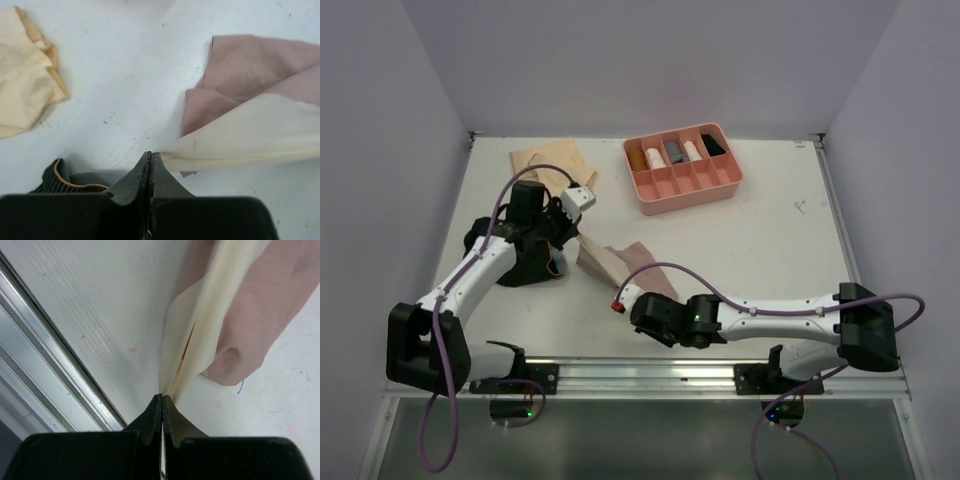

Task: Roll the underwear
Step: Flatten the underwear

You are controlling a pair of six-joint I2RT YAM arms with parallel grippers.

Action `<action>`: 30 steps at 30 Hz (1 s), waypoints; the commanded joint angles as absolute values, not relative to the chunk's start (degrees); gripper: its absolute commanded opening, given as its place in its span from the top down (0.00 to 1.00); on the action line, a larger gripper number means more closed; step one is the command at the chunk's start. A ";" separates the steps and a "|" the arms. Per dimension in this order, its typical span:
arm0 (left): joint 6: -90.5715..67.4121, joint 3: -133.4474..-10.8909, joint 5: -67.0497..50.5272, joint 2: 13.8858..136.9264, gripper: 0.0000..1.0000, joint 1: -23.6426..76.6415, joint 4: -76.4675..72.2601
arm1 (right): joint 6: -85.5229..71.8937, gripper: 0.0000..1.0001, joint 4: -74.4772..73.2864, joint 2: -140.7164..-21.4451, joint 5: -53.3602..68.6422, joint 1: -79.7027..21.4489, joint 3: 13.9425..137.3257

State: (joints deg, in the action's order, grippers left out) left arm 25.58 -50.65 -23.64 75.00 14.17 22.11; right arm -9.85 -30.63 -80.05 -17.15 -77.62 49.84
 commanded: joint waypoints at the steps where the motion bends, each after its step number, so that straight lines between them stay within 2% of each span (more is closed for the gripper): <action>1: 22.42 -54.92 -24.35 70.24 1.00 13.01 23.20 | -11.07 1.00 -36.36 -77.34 -21.26 -77.52 55.09; 11: 17.67 -61.95 -20.74 61.00 1.00 9.67 22.94 | -10.02 1.00 -49.91 -74.88 -23.47 -77.78 70.39; 22: 17.05 -66.96 -14.86 48.78 1.00 9.58 28.82 | -11.69 1.00 -57.31 -82.00 -23.38 -85.78 88.58; 30: 17.40 -67.41 -16.87 51.84 1.00 9.67 29.97 | -13.79 1.00 -54.41 -75.59 -23.56 -84.12 79.38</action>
State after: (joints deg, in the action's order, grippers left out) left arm 18.41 -66.37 -16.75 48.49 10.13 28.88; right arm -11.88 -53.04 -78.63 -23.07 -85.14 82.50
